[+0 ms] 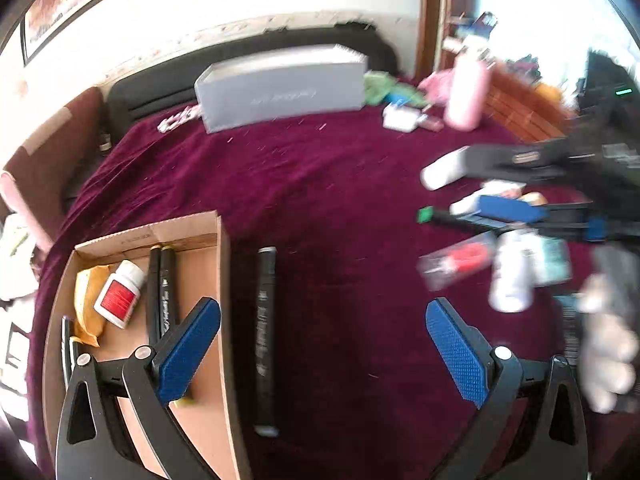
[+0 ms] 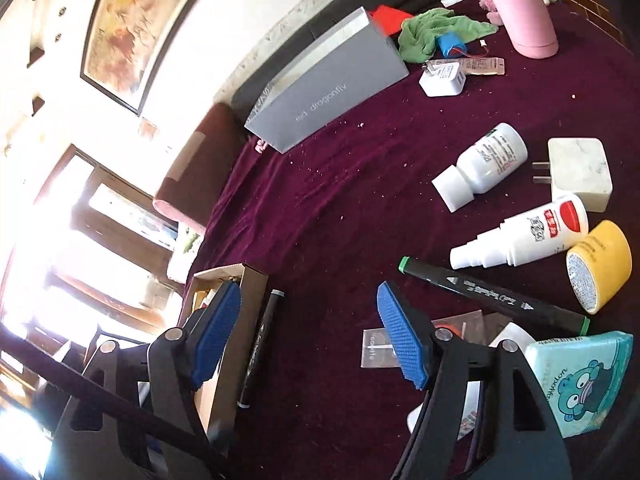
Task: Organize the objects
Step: 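Grasp a black marker with the left tool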
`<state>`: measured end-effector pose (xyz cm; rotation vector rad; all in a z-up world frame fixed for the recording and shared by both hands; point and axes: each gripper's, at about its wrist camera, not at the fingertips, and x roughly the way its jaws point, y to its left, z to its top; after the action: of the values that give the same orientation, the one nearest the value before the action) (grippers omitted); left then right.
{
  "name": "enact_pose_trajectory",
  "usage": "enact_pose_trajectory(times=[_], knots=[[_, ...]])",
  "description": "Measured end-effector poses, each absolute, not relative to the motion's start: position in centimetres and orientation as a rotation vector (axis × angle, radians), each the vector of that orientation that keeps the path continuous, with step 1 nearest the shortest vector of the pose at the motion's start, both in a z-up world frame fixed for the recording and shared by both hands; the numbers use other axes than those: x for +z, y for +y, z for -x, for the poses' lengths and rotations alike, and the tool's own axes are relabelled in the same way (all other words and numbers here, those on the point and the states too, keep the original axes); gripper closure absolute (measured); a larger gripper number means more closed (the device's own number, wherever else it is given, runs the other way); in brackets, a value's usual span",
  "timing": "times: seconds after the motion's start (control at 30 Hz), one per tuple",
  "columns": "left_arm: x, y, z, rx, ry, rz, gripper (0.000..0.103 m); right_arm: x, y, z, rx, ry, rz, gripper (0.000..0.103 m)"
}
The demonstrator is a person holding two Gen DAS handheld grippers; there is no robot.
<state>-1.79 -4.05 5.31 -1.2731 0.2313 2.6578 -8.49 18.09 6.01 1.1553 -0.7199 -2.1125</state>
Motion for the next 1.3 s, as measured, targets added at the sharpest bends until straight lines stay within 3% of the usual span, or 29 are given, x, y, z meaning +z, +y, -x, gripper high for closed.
enact_pose_trajectory(times=[0.27, 0.33, 0.4, 0.43, 0.5, 0.57, 0.87, 1.0, 1.07, 1.17, 1.23, 1.3], knots=[[0.4, -4.7, 4.7, 2.604, 0.204, 1.62, 0.003, 6.5, 20.7, 8.5, -2.077, -0.815, -1.107, 0.03], [0.4, -4.7, 4.5, 2.6, 0.202, 1.624, 0.007, 6.6, 20.8, 8.4, -2.077, -0.825, -1.097, 0.028], [0.8, -5.2, 4.0, 2.628, 0.196, 1.619, 0.033, 6.7, 20.7, 8.4, -2.075, -0.821, -1.097, 0.028], [1.2, -5.8, 3.7, 2.65, 0.183, 1.617, 0.041, 6.7, 20.6, 8.4, -2.076, -0.818, -1.098, 0.028], [1.7, -7.0, 3.2, 2.675, 0.165, 1.615, 0.074, 6.6, 20.4, 8.3, -2.089, -0.803, -1.103, 0.028], [1.8, -7.9, 3.1, 2.669, 0.135, 1.616, 0.08, 6.4, 20.2, 8.3, -2.094, -0.792, -1.113, 0.028], [3.9, -9.0, 1.9, 2.648, -0.071, 1.408, 0.079, 5.9, 19.6, 8.1, -2.12, -0.753, -1.132, 0.028], [4.9, -7.8, 1.4, 2.77, 0.128, 1.334, 0.073, 5.7, 19.5, 8.2, -2.115, -0.744, -1.139, 0.028], [3.3, -8.4, 2.9, 2.7, 0.057, 1.477, 0.073, 5.7, 19.4, 8.3, -2.111, -0.737, -1.141, 0.028], [3.5, -8.6, 2.7, 2.671, -0.034, 1.452, 0.073, 5.6, 19.4, 8.2, -2.112, -0.735, -1.142, 0.028], [4.2, -8.1, 2.1, 2.64, -0.075, 1.413, 0.067, 5.7, 19.4, 8.1, -2.115, -0.734, -1.139, 0.028], [4.6, -7.0, 1.7, 2.645, 0.012, 1.397, 0.061, 5.6, 19.3, 8.1, -2.113, -0.729, -1.144, 0.028]])
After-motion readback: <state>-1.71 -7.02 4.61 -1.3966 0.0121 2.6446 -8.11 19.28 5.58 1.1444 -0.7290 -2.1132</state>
